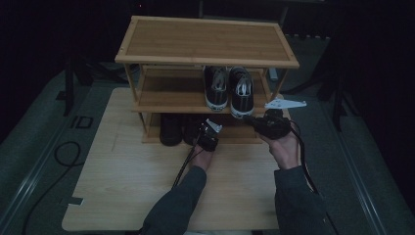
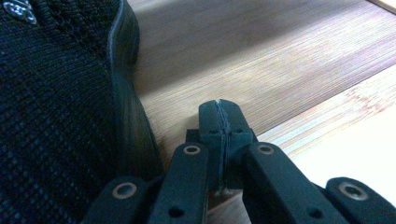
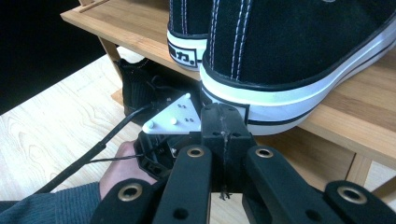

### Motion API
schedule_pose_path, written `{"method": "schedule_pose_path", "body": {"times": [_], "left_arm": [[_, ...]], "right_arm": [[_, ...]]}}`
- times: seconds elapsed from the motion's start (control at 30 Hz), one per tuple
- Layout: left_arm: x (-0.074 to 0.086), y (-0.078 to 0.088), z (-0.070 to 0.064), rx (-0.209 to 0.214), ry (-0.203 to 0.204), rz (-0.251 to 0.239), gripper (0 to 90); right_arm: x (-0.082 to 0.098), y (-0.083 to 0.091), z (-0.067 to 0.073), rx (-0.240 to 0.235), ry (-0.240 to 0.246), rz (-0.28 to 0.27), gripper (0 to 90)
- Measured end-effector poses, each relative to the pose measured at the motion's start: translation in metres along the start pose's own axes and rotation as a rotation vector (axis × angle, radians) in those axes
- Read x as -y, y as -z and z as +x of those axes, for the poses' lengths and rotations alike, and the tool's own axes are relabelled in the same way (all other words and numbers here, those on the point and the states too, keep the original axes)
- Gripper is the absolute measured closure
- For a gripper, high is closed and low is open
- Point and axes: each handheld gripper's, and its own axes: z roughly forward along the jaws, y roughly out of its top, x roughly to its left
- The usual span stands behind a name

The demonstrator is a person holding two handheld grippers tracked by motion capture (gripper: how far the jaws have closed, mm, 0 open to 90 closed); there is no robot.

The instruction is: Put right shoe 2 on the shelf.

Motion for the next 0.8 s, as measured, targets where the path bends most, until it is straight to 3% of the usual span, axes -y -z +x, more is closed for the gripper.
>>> {"method": "schedule_pose_path", "body": {"times": [0.8], "left_arm": [[0.000,0.000,0.000,0.001,0.001,0.000,89.3]], "right_arm": [[-0.002,-0.012,-0.001,0.043,-0.006,-0.009,90.0]]}}
